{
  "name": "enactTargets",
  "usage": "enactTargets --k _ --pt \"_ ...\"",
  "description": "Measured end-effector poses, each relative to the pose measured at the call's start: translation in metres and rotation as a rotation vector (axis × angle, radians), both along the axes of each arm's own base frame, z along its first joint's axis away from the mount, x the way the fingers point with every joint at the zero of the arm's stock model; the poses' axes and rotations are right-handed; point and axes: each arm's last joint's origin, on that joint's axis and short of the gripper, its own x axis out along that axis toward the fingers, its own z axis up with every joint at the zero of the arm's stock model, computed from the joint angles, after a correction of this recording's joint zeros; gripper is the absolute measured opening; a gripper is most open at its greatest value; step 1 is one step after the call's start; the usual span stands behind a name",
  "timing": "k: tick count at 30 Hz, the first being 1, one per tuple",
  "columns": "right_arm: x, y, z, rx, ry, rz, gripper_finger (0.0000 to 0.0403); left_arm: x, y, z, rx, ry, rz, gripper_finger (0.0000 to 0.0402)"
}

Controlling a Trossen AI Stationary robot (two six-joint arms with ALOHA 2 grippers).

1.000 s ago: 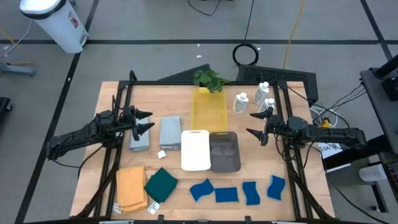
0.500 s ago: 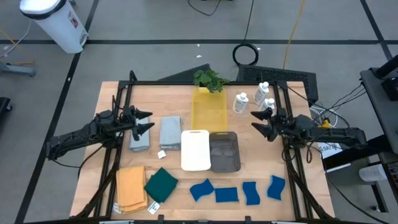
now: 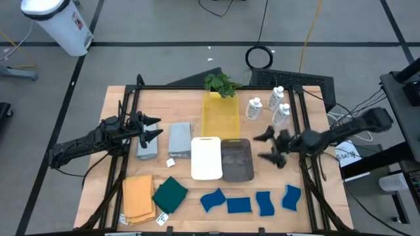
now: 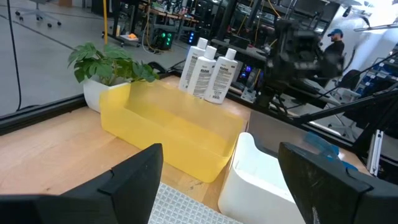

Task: Pick & Place Kitchen Items
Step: Put the sponge wipe into the black bin

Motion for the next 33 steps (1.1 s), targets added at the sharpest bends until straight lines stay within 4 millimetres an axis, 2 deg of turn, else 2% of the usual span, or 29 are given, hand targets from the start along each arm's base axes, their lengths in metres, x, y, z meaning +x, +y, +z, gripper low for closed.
enactTargets --k 3,6,10,13,15,19,22,24,29,33 --pt "0.026 0.021 0.022 -0.058 -0.032 0.113 0.0357 0.0 0.0 0.0 0.0 0.0 0.0 0.0324" --pt "0.052 0.042 0.029 -0.116 0.003 0.218 0.0357 0.0 0.0 0.0 0.0 0.0 0.0 0.0324" --pt "0.082 0.063 0.045 -0.108 0.022 0.257 0.0357 0.0 0.0 0.0 0.0 0.0 0.0 0.0324" --pt "0.099 0.083 0.052 -0.151 0.226 0.282 0.0357 0.0 0.0 0.0 0.0 0.0 0.0 0.0324" --pt "0.104 0.095 0.065 -0.148 0.42 0.218 0.0357 0.0 0.0 0.0 0.001 -0.004 0.0 0.0324" --pt "0.093 0.105 0.091 0.015 0.867 -0.01 0.0357 0.0 0.0 0.001 0.002 -0.007 0.0 0.0324" --pt "0.076 0.108 0.1 0.295 1.174 -0.122 0.0357 0.0 0.0 0.001 0.002 -0.006 0.0 0.0324" --pt "0.063 0.113 0.1 0.483 1.312 -0.17 0.0357 0.0 0.0 0.001 0.002 -0.006 0.0 0.0324" --pt "0.039 0.128 0.075 0.776 1.531 -0.311 0.0357 0.0 0.0 0.001 0.002 -0.007 0.0 0.0324" --pt "0.023 0.136 0.04 0.871 1.654 -0.35 0.0357 0.0 0.0 0.001 0.002 -0.006 0.0 0.0324"
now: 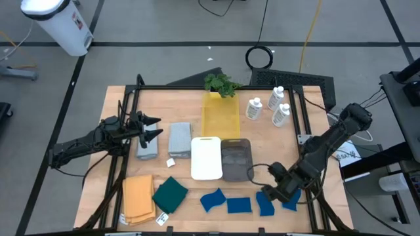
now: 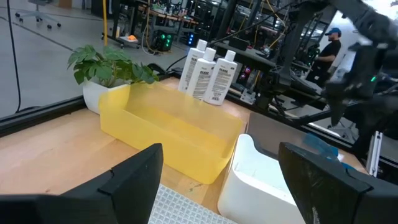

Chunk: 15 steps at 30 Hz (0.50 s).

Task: Pick & Place Kitchen Items
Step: Put the sponge wipe into the black bin

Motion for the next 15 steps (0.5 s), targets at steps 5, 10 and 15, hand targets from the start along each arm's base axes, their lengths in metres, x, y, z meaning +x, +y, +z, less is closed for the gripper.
enactTargets --k 5,10,15 --pt "-0.013 0.009 -0.046 0.186 0.055 -0.057 0.0357 0.0 0.0 0.0 0.0 0.0 0.0 0.0324" --pt "-0.031 0.009 -0.077 0.252 0.123 -0.139 0.0357 0.0 0.0 0.0 0.0 0.0 0.0 0.0324" --pt "-0.042 0.003 -0.088 0.186 0.142 -0.131 0.0357 0.0 0.0 0.0 0.0 0.0 0.0 0.0324"
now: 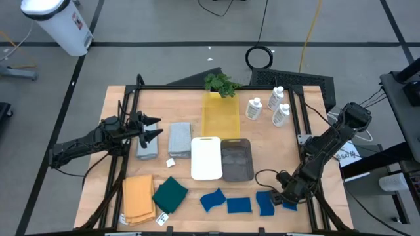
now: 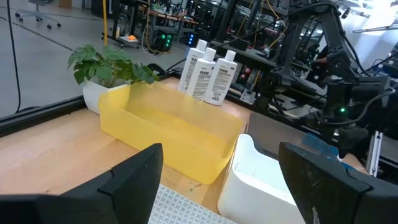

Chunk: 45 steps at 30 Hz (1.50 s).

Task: Pick & Place Kitchen Items
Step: Put the sponge wipe into the black bin

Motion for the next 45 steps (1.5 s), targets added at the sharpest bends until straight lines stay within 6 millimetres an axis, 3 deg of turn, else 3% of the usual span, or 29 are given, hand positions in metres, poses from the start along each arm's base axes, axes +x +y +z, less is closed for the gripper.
enactTargets --k 9,13,19,26,29,45 --pt "0.015 -0.029 -0.006 -0.27 -0.168 0.122 0.0357 0.0 0.0 0.0 0.0 0.0 0.0 0.0324" --pt "0.026 -0.037 -0.004 -0.278 -0.213 0.184 0.0357 0.0 0.0 0.0 0.0 0.0 0.0 0.0324" --pt "0.032 -0.051 0.012 -0.322 -0.15 0.141 0.0347 0.0 0.0 0.0 0.0 0.0 0.0 0.0324" --pt "0.036 -0.065 0.048 -0.336 -0.013 0.116 0.0324 0.0 0.0 0.0 0.0 0.0 0.0 0.0324" --pt "0.035 -0.067 0.05 -0.336 -0.005 0.127 0.032 0.0 0.0 0.0 0.0 0.0 0.0 0.0324" --pt "0.014 -0.081 -0.005 -0.349 -0.011 0.218 0.032 0.0 0.0 0.0 0.0 0.0 0.0 0.0324"
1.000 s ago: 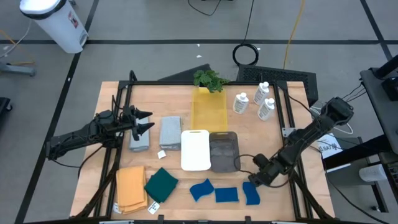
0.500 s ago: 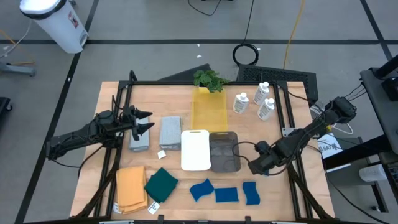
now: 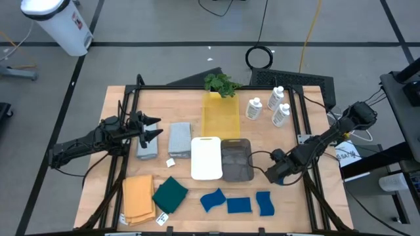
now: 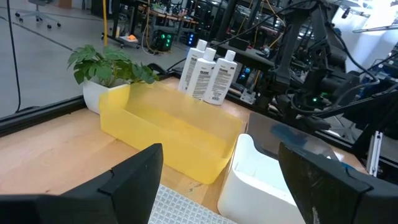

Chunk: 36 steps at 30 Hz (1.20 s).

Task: Pick & Place Kitchen Items
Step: Put the sponge wipe into the black bin

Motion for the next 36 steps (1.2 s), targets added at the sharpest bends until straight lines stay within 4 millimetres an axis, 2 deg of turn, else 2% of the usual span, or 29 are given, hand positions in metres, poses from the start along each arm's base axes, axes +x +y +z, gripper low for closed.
enactTargets --k 4,12,16,19,22,26,31,36 --pt "-0.004 -0.004 -0.009 -0.016 -0.019 0.06 0.032 0.0 0.0 0.0 0.0 0.0 0.0 0.0324" --pt "0.001 -0.004 -0.009 -0.117 -0.141 0.492 0.032 0.0 0.0 0.0 0.0 0.0 0.0 0.0324" --pt "0.002 -0.006 -0.006 -0.131 -0.137 0.54 0.032 0.0 0.0 0.0 0.0 0.001 0.0 0.0324" --pt "0.0 -0.008 0.006 -0.065 -0.081 0.471 0.0317 0.0 0.0 0.0 0.0 0.0 0.0 0.0324" --pt "-0.003 -0.012 0.018 0.027 -0.008 0.309 0.0314 0.0 0.0 0.0 0.0 0.001 0.0 0.0324" --pt "0.0 -0.016 0.033 0.163 -0.022 0.051 0.0313 0.0 0.0 0.0 0.0 0.0 0.0 0.0324" --pt "-0.004 -0.019 0.039 0.26 0.04 -0.169 0.0313 0.0 0.0 0.0 0.0 0.0 0.0 0.0324" --pt "-0.003 -0.019 0.036 0.222 0.081 -0.295 0.0313 0.0 0.0 0.0 0.0 0.0 0.0 0.0324"
